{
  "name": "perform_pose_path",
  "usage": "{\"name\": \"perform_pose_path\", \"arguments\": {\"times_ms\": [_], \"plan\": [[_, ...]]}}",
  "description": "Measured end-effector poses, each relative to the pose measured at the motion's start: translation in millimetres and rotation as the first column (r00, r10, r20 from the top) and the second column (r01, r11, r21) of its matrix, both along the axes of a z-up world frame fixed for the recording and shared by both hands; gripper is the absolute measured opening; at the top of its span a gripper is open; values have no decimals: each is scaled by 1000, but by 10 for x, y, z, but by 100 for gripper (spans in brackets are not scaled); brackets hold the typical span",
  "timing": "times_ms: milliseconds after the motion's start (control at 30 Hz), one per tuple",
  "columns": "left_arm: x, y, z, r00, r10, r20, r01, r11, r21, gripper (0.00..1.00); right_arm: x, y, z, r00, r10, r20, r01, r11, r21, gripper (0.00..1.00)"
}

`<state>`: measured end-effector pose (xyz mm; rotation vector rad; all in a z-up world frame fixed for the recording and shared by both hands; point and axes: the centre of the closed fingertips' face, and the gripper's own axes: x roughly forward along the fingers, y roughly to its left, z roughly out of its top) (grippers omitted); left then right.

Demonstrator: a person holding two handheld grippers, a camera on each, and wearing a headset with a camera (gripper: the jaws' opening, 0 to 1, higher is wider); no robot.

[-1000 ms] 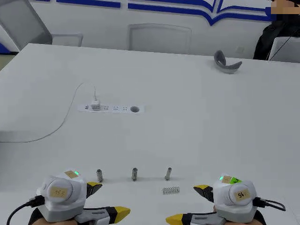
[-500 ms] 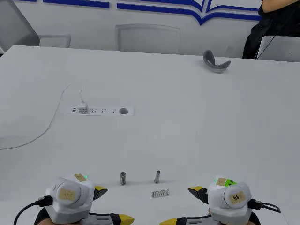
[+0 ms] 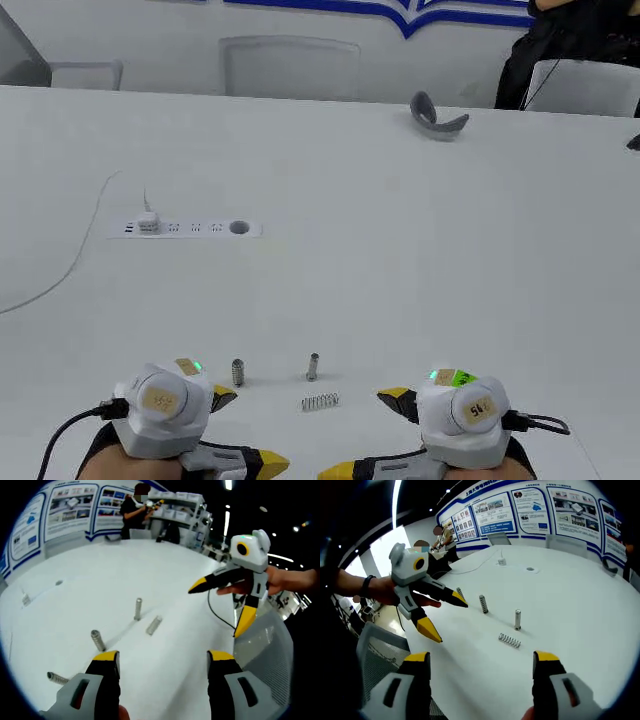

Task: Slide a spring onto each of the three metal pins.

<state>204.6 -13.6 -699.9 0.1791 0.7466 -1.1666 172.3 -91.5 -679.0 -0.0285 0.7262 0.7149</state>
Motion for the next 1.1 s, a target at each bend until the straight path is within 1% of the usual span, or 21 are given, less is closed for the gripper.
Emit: {"name": "perform_pose_path", "arguments": {"times_ms": [167,200,400,567,633,700,833,900,933,1000,1100], "plan": [[9,-162,-24,999,-36,-2,36,999,-6,72,-7,-42,16,1000,-13,0,13,1000,9,86],[10,-182,-40,999,-42,-8,42,999,-2,72,-7,-50,14,1000,-16,-1,16,1000,10,86],[63,-319,-127,997,-71,-18,71,997,16,72,-21,-106,20,1000,-31,-3,31,999,15,86],[118,-407,-180,996,-88,-19,89,996,27,72,-30,-147,7,999,-47,-13,47,999,17,88],[141,-443,-234,995,-96,-25,97,994,43,71,-41,-147,-2,999,-45,-17,45,999,20,88],[159,-467,-264,995,-97,-23,98,994,48,70,-47,-143,-10,999,-44,-18,44,999,18,88],[185,-525,-312,995,-95,-28,97,994,50,68,-57,-126,-29,998,-50,-26,51,998,28,88],[196,-556,-340,995,-92,-39,94,994,52,67,-59,-113,-34,998,-52,-28,53,998,34,88],[204,-568,-372,995,-85,-53,88,995,54,67,-62,-105,-41,998,-51,-29,52,998,35,88],[210,-593,-409,994,-77,-72,81,995,50,64,-65,-103,-58,998,-48,-33,49,998,32,88],[237,-632,-443,995,-74,-69,78,996,50,58,-56,-116,-60,998,-48,-35,49,998,32,88]]}}
